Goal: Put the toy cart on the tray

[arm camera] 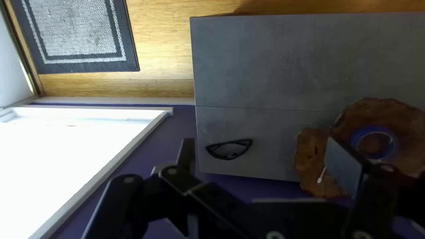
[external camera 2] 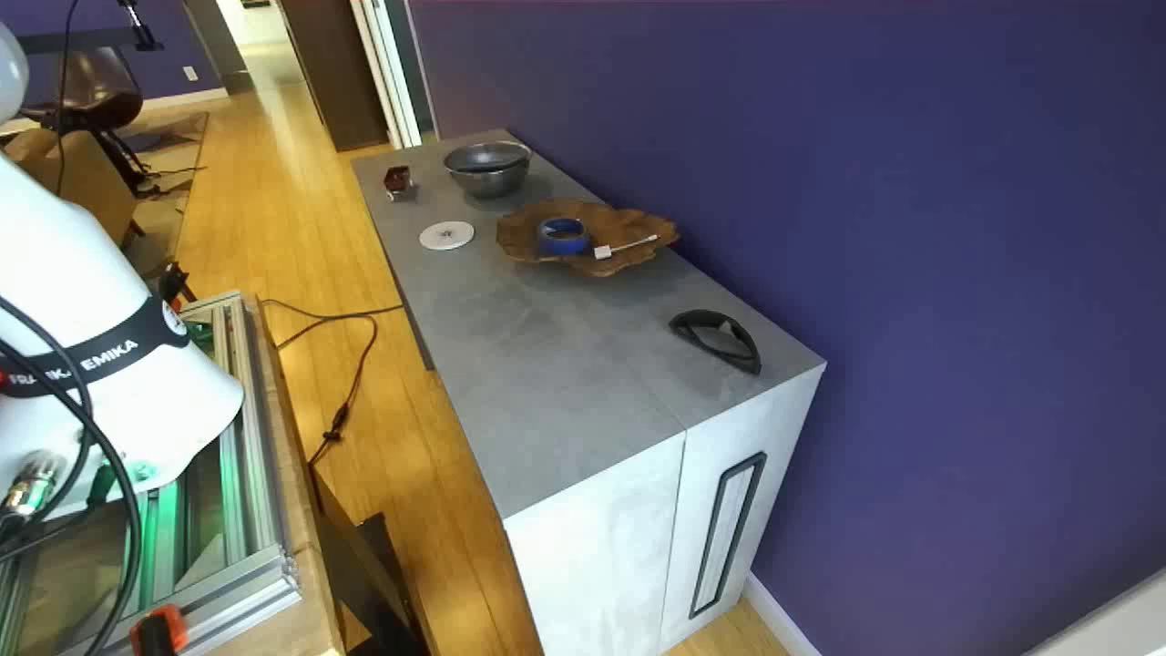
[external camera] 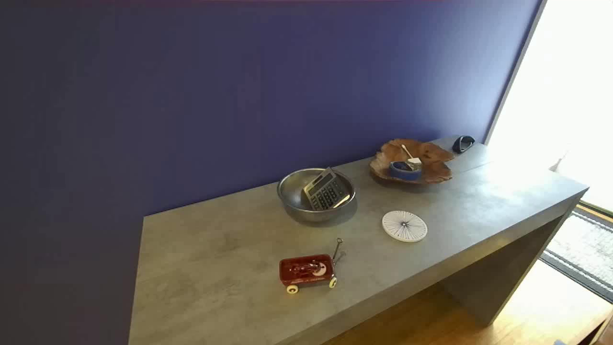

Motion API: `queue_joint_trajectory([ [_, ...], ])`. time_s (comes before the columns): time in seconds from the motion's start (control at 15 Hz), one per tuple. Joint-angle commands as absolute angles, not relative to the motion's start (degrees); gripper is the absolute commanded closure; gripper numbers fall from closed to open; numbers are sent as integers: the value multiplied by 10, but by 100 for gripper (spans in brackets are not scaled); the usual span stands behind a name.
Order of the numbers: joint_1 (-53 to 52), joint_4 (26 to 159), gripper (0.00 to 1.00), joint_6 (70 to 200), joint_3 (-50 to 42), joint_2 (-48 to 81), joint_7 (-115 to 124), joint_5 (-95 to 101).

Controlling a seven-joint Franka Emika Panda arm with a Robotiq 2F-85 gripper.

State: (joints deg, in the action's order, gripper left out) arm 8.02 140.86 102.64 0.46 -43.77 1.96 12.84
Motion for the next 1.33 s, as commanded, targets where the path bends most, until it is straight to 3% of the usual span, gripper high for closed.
queue_joint_trajectory([
  [0.0,70,1406,0,1023,-3,-437,25,134],
  [0.53,49,1410,0,1023,2,-447,20,112],
  [1.27,-222,1406,0,1041,228,-477,35,-57],
])
